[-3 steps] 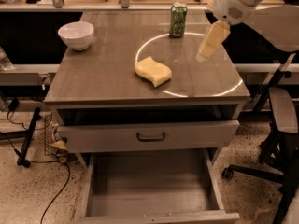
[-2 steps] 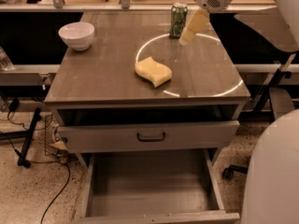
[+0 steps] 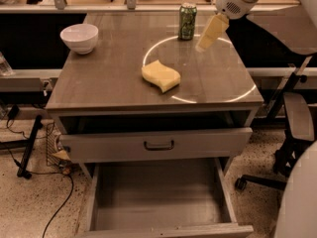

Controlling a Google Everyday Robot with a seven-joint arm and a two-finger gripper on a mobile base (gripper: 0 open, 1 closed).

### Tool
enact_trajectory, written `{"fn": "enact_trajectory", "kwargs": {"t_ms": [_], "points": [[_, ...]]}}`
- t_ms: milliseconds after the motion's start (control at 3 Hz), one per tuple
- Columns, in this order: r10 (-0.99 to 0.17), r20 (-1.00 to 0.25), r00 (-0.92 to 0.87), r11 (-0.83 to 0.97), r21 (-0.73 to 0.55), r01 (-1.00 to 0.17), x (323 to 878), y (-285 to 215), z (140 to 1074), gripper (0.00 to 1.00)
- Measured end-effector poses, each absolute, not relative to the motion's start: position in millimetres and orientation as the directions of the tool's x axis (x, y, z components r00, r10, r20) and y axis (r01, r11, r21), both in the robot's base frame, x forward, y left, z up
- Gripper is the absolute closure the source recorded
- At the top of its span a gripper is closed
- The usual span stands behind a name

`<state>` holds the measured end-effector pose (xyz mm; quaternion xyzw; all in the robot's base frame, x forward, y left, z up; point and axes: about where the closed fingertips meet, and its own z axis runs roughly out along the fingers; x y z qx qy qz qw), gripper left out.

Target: Place green can into middle drawer

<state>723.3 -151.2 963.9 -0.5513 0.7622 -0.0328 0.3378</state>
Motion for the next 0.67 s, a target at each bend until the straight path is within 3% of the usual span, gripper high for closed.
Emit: {"fn": "enact_trajectory", "kwargs": {"t_ms": [667], "points": [[-0.581, -0.730, -0.360, 0.740, -0.288, -0.608, 791, -180, 930, 0.00]]}}
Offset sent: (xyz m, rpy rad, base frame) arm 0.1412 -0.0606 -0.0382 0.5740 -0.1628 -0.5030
